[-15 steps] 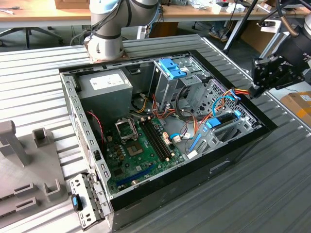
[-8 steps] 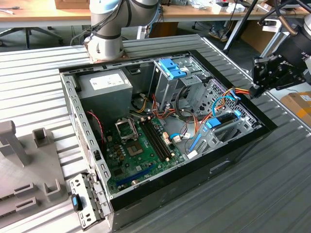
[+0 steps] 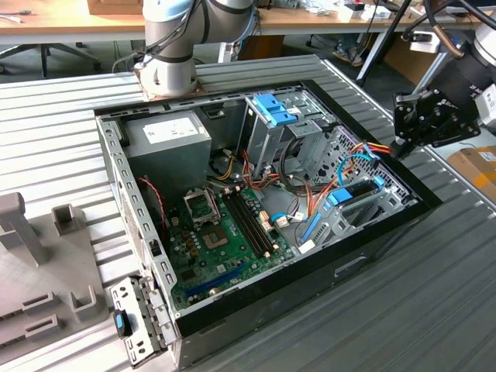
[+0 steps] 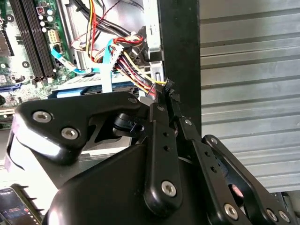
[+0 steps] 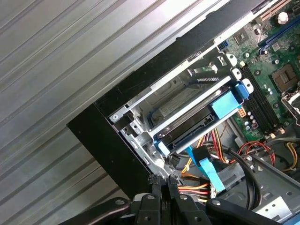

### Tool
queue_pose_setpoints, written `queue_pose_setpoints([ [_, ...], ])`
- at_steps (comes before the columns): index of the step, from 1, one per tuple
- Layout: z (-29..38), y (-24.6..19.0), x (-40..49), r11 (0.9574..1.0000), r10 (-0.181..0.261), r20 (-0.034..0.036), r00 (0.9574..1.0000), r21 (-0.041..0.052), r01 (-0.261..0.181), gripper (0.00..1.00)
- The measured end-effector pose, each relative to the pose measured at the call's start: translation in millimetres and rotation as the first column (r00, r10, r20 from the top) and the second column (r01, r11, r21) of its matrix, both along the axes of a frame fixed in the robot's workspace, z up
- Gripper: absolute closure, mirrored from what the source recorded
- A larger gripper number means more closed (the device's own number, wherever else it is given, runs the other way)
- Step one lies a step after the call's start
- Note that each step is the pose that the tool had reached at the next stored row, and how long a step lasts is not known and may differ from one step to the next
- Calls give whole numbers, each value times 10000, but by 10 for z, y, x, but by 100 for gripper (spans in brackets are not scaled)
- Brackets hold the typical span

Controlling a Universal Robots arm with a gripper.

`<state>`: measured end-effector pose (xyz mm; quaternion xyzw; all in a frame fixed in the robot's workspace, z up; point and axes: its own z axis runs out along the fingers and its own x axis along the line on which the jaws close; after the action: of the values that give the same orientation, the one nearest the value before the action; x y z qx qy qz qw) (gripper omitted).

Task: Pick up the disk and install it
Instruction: 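Insert the first disk wire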

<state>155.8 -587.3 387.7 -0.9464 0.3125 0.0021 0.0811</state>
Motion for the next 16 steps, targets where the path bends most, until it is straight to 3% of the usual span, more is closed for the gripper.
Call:
queue_pose_setpoints([
  [8,-25,0,-187,9992,-389,-1,9992,-15,389,83],
  [16,-34,0,-245,9967,-816,0,9967,-26,816,83],
])
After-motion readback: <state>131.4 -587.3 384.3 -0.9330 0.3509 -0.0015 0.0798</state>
